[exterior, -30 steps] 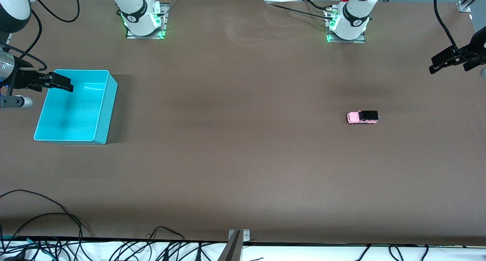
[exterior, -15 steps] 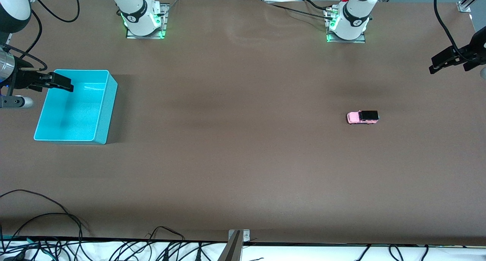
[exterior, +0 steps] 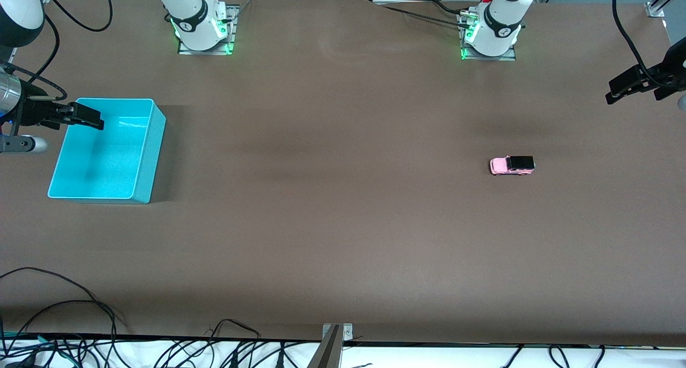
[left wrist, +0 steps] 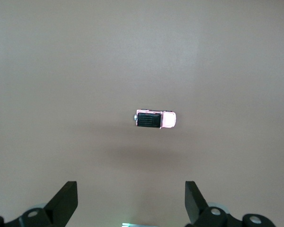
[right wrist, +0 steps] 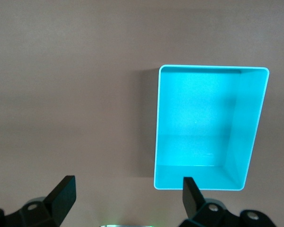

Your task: Wind and store pink jeep toy

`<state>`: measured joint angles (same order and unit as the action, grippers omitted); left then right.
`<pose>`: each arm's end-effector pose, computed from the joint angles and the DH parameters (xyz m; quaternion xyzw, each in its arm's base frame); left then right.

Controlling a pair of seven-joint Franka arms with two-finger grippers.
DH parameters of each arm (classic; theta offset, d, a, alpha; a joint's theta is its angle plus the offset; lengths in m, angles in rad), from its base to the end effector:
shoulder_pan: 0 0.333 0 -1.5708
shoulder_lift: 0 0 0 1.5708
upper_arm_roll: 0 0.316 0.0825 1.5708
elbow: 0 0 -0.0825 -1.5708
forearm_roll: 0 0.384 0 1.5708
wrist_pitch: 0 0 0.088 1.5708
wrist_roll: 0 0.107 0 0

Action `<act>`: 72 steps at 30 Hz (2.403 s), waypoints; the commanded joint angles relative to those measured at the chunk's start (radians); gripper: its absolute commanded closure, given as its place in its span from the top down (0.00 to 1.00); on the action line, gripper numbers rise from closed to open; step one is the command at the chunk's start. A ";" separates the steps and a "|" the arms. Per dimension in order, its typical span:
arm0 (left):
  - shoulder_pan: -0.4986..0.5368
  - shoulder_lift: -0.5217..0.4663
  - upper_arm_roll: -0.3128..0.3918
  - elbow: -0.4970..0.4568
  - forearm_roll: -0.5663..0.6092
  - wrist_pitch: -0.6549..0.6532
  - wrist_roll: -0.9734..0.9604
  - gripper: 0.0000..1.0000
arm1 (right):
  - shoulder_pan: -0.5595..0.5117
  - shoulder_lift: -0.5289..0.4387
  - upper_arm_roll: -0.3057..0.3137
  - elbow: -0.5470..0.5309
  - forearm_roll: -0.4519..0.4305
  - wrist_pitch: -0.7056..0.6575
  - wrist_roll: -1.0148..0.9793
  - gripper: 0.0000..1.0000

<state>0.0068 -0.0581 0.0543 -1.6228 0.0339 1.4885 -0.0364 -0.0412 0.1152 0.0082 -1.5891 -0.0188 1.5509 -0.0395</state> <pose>0.5259 0.0369 0.6247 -0.9979 -0.0493 0.0383 0.0149 0.5801 -0.0214 0.5489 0.9970 0.0038 -0.0769 0.0061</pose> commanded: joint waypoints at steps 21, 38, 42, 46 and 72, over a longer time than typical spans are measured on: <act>0.001 0.011 0.001 0.029 0.015 -0.022 0.010 1.00 | -0.009 -0.011 0.004 -0.022 -0.007 0.017 0.010 1.00; 0.001 0.011 0.001 0.029 0.015 -0.022 0.009 1.00 | -0.009 -0.009 0.004 -0.023 -0.009 0.018 0.010 1.00; 0.001 0.011 0.001 0.029 0.015 -0.022 0.010 1.00 | -0.008 -0.011 0.006 -0.022 -0.009 0.018 0.010 1.00; 0.001 0.011 0.001 0.029 0.015 -0.022 0.010 1.00 | -0.009 -0.012 0.006 -0.019 -0.009 0.020 0.010 1.00; 0.002 0.047 0.002 0.035 0.015 -0.022 0.009 1.00 | -0.008 -0.008 0.001 -0.017 -0.013 0.021 0.010 1.00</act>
<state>0.0081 -0.0379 0.0586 -1.6228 0.0340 1.4878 -0.0365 -0.0442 0.1183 0.0060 -1.5946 -0.0188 1.5628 -0.0393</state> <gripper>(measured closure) 0.000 0.000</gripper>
